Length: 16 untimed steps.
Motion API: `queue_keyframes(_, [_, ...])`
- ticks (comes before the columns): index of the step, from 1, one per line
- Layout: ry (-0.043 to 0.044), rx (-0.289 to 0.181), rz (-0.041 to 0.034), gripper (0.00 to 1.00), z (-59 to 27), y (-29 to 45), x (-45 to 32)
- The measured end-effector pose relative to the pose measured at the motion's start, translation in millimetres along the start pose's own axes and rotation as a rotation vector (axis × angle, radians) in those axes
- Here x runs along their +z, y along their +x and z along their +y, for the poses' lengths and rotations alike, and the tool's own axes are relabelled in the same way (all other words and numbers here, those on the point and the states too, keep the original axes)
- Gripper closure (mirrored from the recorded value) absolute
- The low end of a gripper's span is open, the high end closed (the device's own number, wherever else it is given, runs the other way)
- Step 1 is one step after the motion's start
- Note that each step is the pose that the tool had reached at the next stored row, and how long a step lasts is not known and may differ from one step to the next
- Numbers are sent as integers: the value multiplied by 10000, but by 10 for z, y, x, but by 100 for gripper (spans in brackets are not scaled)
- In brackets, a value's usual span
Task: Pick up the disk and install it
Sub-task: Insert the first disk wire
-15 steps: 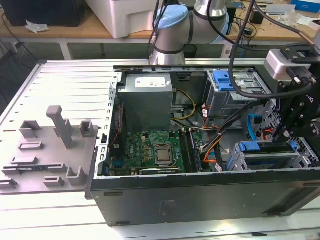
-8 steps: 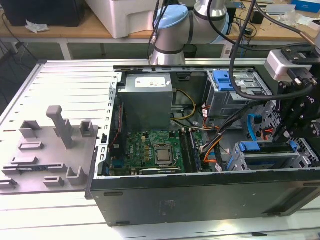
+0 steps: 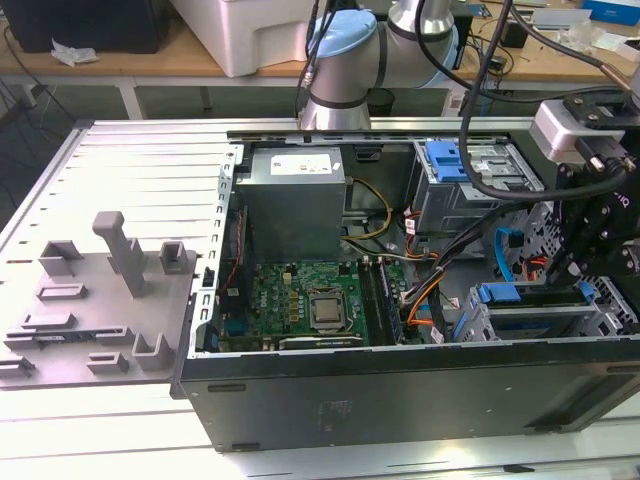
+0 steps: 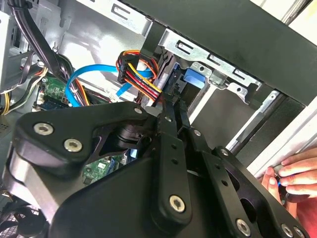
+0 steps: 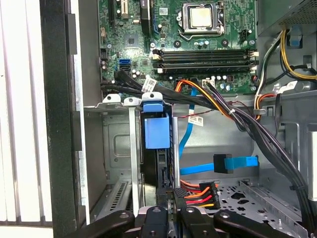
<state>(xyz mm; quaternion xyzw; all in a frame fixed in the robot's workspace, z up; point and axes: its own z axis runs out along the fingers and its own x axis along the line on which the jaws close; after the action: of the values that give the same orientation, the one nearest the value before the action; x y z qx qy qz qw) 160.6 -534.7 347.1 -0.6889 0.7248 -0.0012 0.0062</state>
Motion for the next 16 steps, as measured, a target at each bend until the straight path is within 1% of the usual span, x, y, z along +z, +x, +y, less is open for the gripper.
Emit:
queue_keyframes(10, [0,46,-1,84,-3,11,0])
queue_keyframes(16, [3,464,2,84,-2,12,0])
